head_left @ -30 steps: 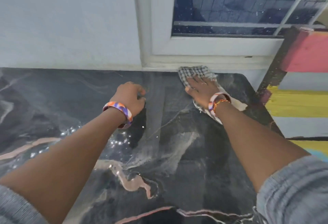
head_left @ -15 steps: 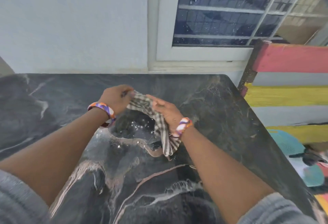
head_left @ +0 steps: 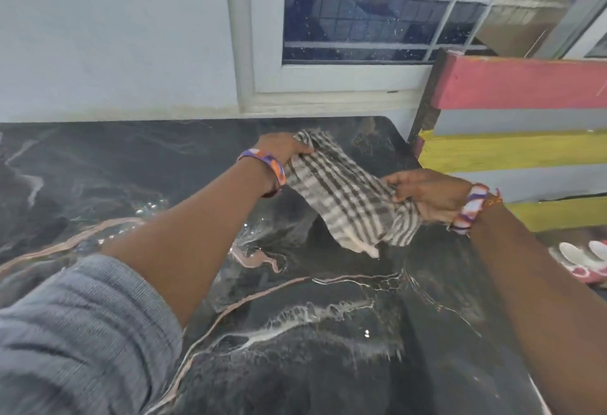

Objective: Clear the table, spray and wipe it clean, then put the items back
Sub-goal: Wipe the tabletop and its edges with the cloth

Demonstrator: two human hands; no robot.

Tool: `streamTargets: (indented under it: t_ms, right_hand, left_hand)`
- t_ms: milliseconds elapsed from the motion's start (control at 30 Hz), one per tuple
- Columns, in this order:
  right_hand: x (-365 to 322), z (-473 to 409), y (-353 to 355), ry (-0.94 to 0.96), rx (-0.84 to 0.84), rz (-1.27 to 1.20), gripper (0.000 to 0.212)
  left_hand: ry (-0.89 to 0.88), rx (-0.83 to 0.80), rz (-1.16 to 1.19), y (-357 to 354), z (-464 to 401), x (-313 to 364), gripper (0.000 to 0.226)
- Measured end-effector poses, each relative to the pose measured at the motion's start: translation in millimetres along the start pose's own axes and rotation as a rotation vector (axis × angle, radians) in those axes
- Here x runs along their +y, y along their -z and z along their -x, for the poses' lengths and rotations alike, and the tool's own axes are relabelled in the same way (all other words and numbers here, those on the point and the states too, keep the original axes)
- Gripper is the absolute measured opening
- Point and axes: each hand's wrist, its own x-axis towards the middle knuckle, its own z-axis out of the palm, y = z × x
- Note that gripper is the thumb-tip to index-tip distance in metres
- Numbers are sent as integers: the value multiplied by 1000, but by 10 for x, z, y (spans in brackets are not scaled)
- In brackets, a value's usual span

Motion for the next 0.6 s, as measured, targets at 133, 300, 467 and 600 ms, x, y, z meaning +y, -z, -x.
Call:
streamTargets:
  t_ms: [133, 300, 467, 600]
  right_hand:
    - [-368, -240, 268, 195, 312, 208, 24]
    - [-477, -954, 224, 347, 549, 922, 40]
    - [-166, -1487, -6, 701, 316, 1225, 44]
    - [-290, -1935, -106, 734, 2, 1499, 45]
  left_hand:
    - [94, 193, 351, -38, -203, 23, 56]
    - [83, 581, -159, -99, -510, -11, 75]
    - [-64, 592, -576, -351, -869, -170, 44]
    - [-113, 746, -650, -439, -1035, -194, 38]
